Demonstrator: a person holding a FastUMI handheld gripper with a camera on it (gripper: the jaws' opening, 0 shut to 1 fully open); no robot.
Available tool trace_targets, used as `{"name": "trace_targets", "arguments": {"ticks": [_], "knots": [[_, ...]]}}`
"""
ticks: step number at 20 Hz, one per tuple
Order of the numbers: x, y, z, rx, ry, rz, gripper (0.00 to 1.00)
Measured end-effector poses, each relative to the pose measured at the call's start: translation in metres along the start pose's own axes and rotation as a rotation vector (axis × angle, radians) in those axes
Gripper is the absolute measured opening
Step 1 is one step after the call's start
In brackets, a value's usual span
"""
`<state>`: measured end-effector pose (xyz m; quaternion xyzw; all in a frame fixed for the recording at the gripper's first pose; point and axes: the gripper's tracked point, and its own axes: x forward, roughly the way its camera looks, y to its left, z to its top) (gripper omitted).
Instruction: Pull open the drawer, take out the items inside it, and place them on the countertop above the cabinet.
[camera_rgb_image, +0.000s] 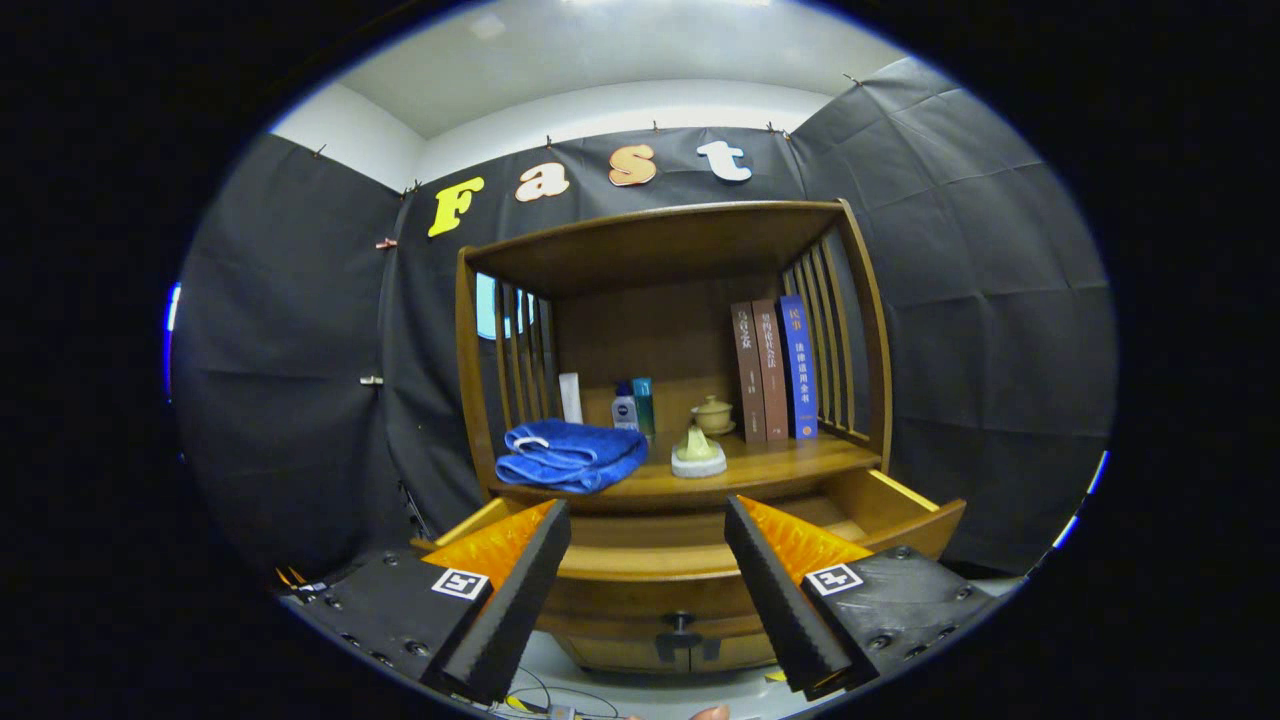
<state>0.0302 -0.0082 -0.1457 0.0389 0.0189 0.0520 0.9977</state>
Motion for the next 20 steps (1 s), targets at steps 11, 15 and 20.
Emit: {"name": "trace_targets", "arguments": {"ticks": [11, 15, 20], "knots": [[0.024, -0.002, -0.118, -0.041, 0.181, -0.017, 1.0], [0.045, -0.016, -0.127, -0.025, 0.193, -0.057, 0.99], [0.05, -0.02, -0.128, -0.071, 0.174, -0.109, 0.98]]}}
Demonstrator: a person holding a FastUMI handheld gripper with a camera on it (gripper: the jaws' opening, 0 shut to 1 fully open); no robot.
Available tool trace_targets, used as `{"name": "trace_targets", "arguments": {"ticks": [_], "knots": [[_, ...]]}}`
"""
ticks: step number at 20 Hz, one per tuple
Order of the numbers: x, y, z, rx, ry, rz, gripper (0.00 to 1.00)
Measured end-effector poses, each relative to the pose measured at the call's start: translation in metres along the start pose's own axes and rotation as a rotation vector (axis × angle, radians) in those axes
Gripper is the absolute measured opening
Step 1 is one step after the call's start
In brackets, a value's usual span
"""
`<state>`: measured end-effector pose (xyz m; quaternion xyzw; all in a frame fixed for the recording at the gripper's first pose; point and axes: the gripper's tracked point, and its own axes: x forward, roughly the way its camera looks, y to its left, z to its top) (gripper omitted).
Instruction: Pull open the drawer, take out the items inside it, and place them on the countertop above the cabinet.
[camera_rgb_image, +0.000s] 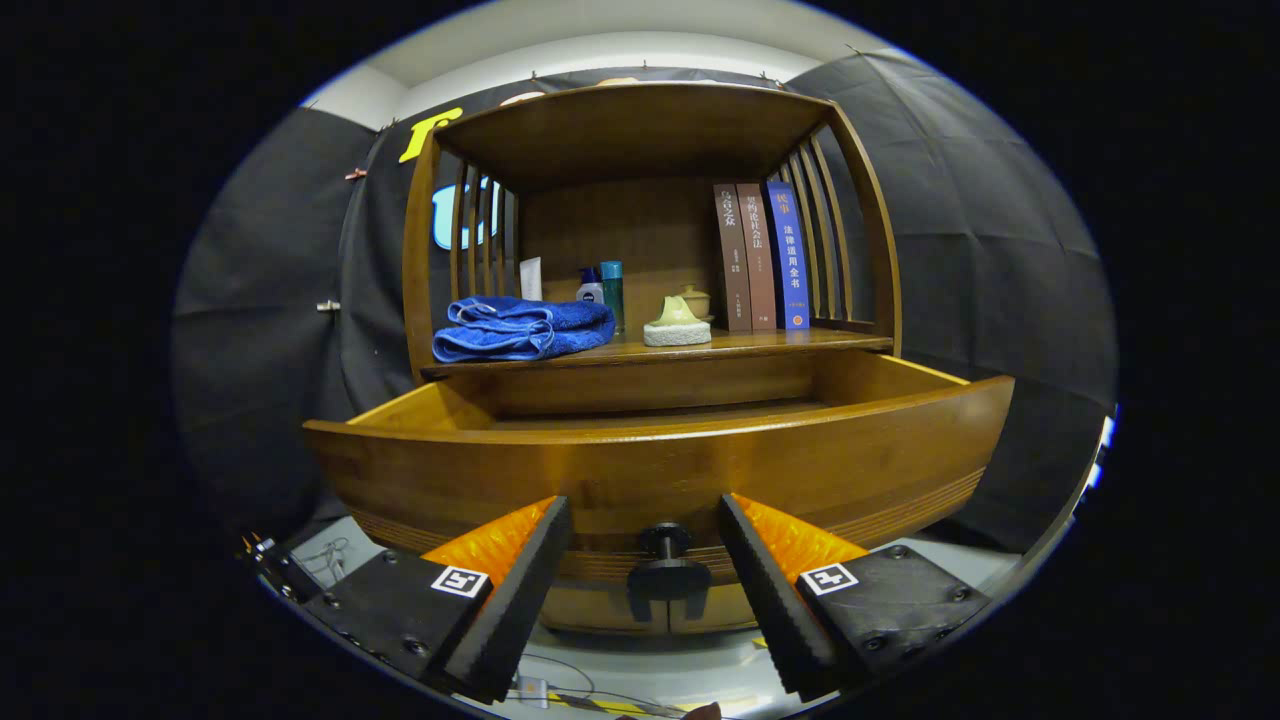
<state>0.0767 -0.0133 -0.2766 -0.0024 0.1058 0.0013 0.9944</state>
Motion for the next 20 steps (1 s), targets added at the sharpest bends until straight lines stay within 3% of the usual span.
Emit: {"name": "trace_targets", "arguments": {"ticks": [20], "knots": [[0.116, 0.001, 0.019, -0.059, -0.001, -0.025, 0.98]]}}
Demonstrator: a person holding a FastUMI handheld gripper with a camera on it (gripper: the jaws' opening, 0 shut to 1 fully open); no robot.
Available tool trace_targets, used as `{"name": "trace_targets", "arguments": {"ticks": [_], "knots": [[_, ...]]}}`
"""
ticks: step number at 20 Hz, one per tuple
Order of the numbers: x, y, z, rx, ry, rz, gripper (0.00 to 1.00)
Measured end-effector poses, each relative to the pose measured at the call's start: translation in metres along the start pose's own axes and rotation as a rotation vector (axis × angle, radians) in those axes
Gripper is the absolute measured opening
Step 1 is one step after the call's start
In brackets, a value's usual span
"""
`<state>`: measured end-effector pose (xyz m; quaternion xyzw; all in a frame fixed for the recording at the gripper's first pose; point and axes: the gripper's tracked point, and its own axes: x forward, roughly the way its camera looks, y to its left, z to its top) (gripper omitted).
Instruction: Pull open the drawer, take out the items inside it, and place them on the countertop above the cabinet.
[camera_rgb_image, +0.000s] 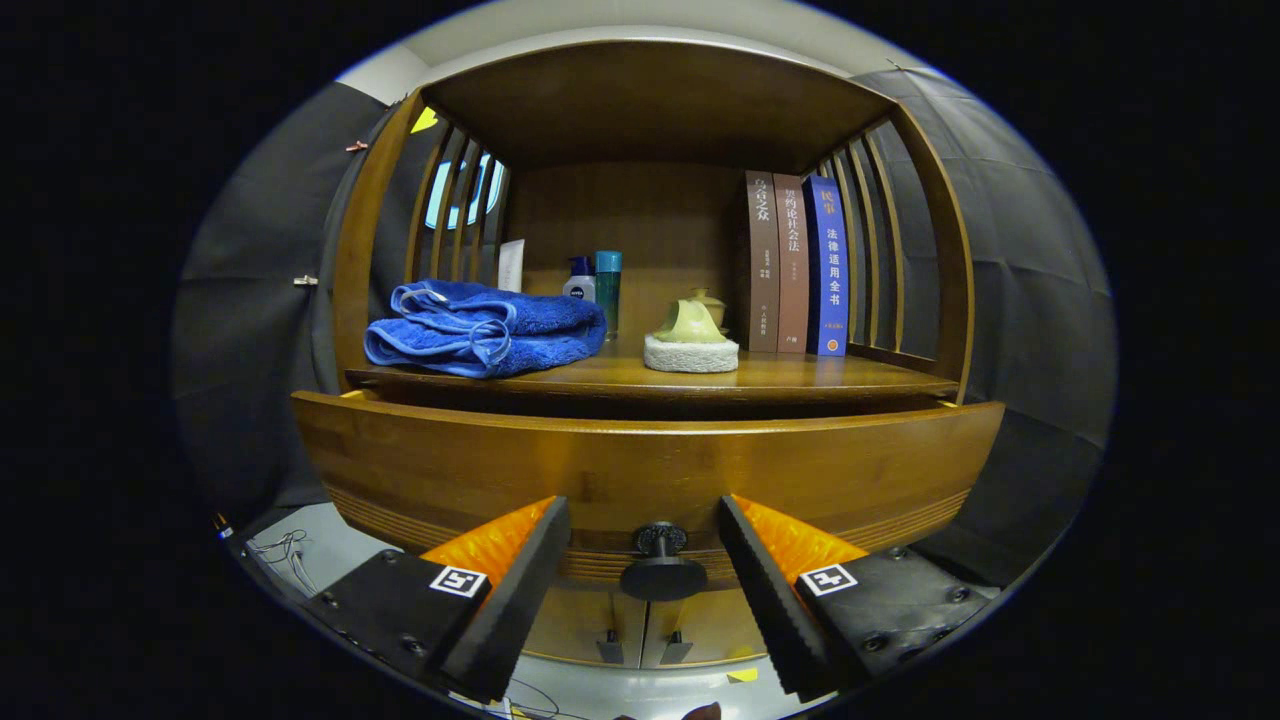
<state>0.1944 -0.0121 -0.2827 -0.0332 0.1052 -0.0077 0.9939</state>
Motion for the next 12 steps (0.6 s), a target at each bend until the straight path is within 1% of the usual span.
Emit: {"name": "trace_targets", "arguments": {"ticks": [8, 12], "knots": [[0.036, 0.001, 0.003, -0.004, 0.034, -0.007, 0.98], [0.037, 0.003, 0.004, -0.026, 0.023, -0.022, 1.0]]}}
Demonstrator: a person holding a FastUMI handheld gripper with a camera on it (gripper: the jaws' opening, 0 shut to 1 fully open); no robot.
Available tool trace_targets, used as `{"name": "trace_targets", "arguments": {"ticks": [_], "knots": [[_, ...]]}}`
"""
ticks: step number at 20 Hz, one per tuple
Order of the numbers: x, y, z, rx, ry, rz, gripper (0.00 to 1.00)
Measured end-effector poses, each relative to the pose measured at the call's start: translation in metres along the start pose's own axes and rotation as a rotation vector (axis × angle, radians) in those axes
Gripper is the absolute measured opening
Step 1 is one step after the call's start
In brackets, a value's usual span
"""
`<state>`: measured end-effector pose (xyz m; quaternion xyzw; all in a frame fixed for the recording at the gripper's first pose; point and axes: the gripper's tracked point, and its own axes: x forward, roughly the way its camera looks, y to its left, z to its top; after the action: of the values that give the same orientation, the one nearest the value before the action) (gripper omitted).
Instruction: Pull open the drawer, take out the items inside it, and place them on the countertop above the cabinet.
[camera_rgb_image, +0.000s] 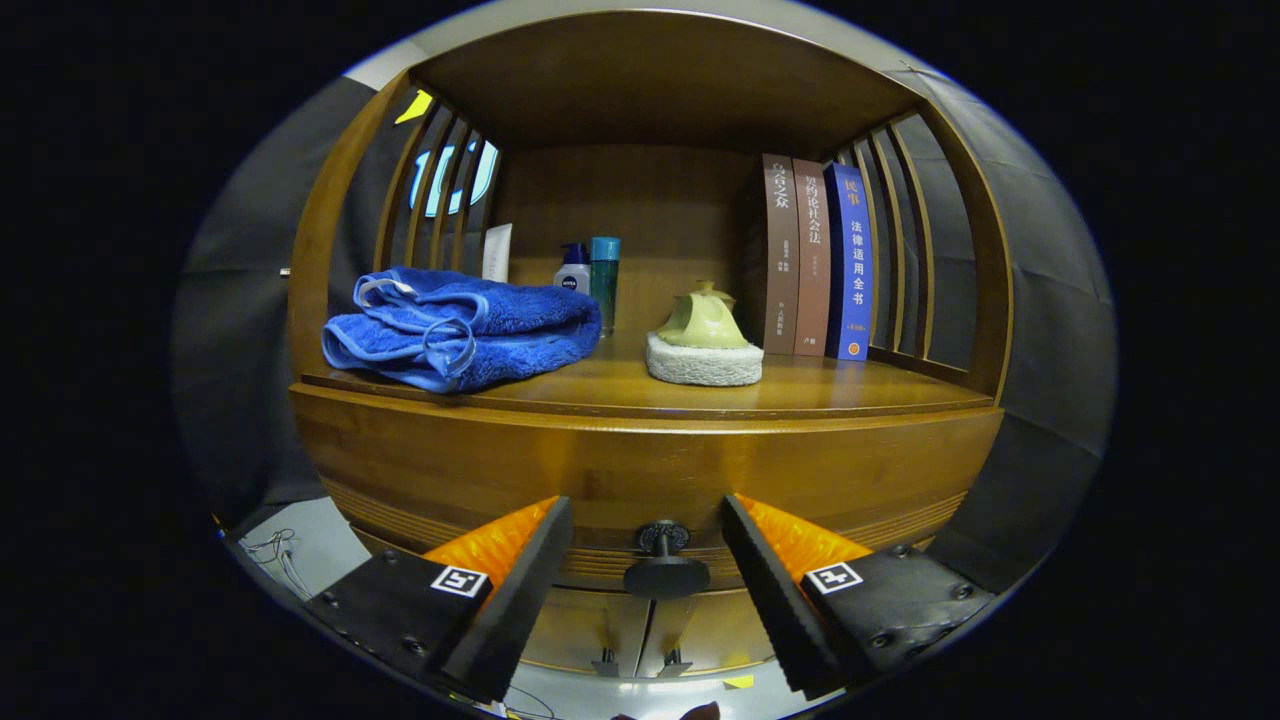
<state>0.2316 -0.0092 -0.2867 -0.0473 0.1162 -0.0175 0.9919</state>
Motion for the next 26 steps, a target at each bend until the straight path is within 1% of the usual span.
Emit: {"name": "trace_targets", "arguments": {"ticks": [3, 5, 8, 12, 16, 21, 24, 26], "knots": [[-0.005, 0.005, 0.005, 0.009, -0.004, 0.026, 1.0], [-0.02, 0.005, 0.023, -0.006, -0.035, 0.039, 1.0], [-0.057, 0.01, 0.059, 0.004, -0.09, 0.06, 0.99], [-0.107, 0.013, 0.103, 0.028, -0.123, 0.084, 1.0], [-0.152, 0.014, 0.136, 0.062, -0.123, 0.116, 1.0], [-0.204, 0.018, 0.178, 0.067, -0.141, 0.152, 0.99], [-0.233, 0.008, 0.201, 0.059, -0.159, 0.139, 0.99], [-0.254, 0.008, 0.215, 0.071, -0.18, 0.152, 0.99]]}}
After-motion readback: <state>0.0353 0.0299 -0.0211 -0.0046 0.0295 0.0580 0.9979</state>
